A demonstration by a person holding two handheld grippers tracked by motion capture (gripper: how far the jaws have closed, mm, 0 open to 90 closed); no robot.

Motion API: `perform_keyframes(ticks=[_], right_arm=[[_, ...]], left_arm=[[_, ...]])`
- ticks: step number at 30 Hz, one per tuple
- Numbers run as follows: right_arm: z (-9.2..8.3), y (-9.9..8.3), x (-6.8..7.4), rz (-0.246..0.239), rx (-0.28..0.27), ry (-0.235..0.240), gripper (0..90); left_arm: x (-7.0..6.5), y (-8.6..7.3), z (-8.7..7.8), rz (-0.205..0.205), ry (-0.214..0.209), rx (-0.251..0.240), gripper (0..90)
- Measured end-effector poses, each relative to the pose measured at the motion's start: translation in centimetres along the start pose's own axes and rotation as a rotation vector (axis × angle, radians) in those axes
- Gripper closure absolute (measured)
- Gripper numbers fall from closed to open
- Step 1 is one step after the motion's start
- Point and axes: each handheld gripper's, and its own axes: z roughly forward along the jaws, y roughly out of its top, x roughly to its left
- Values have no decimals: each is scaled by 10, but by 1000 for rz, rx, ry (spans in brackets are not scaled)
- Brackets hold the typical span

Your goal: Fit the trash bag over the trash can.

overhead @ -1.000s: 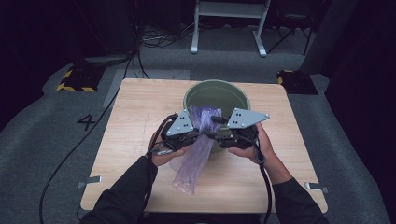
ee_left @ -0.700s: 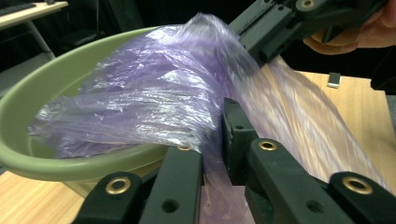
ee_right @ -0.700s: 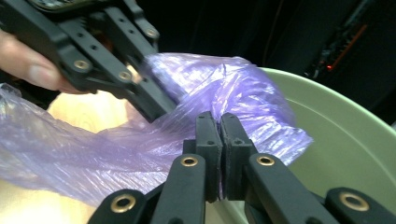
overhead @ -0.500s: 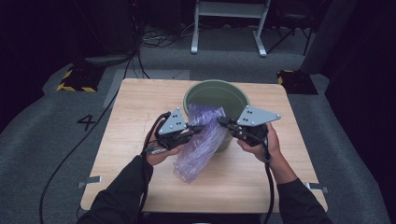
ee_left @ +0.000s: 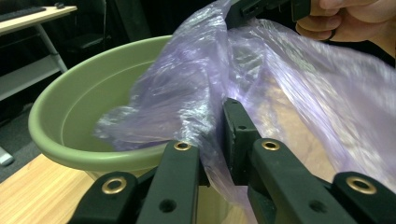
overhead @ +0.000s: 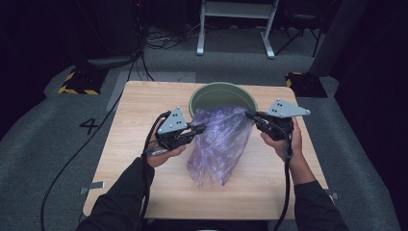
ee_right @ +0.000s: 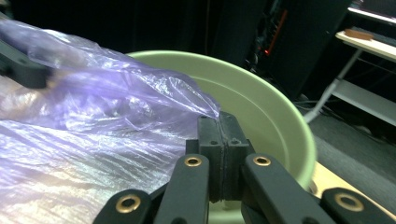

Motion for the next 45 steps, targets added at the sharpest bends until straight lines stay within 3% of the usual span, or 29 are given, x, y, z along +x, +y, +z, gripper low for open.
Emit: perform_keyframes(ticks=[3,5,10,12,13,14,15,16,20,26,30,32,34,36,38,40,43,45], right_arm=[[2,-3,-7,22,11,-29,876],[4,-4,-11,50,16,-46,769],[-4,-1,-8,70,-13,-8,457],[-11,0,-3,46,-40,11,419],[-14,1,2,10,-36,-20,411],[-16,1,6,-39,-18,-78,410],[-18,1,10,-117,2,-160,418],[-20,0,12,-150,4,-185,421],[-32,-4,11,-118,-19,-118,379],[-53,-9,34,-121,-93,100,286],[-62,-14,50,-167,-97,223,243],[-63,-17,54,-164,-92,259,240],[-59,-19,59,-207,-57,235,248],[-51,-21,63,-265,-26,157,351],[-44,-22,61,-285,-5,128,474],[-36,-23,55,-263,-3,115,602],[-28,-22,51,-263,16,89,723],[-25,-21,49,-255,18,79,799]], left_arm=[[1,3,4,7,5,11,857],[1,6,7,6,20,16,872],[0,12,11,10,40,16,889],[-1,13,13,17,42,20,890],[-1,14,14,22,41,23,890],[-2,13,14,25,37,30,890],[-2,13,14,24,31,28,891],[-2,12,14,16,29,23,892],[-1,11,14,13,31,23,894],[0,11,17,11,33,34,893],[0,9,17,3,33,34,890],[1,8,17,-1,33,33,888],[2,7,18,-4,34,34,881],[3,7,19,-11,33,29,868],[4,7,18,-17,27,23,854],[5,7,17,-20,27,20,831],[8,6,16,-28,23,6,793],[11,5,16,-52,26,-9,692]])
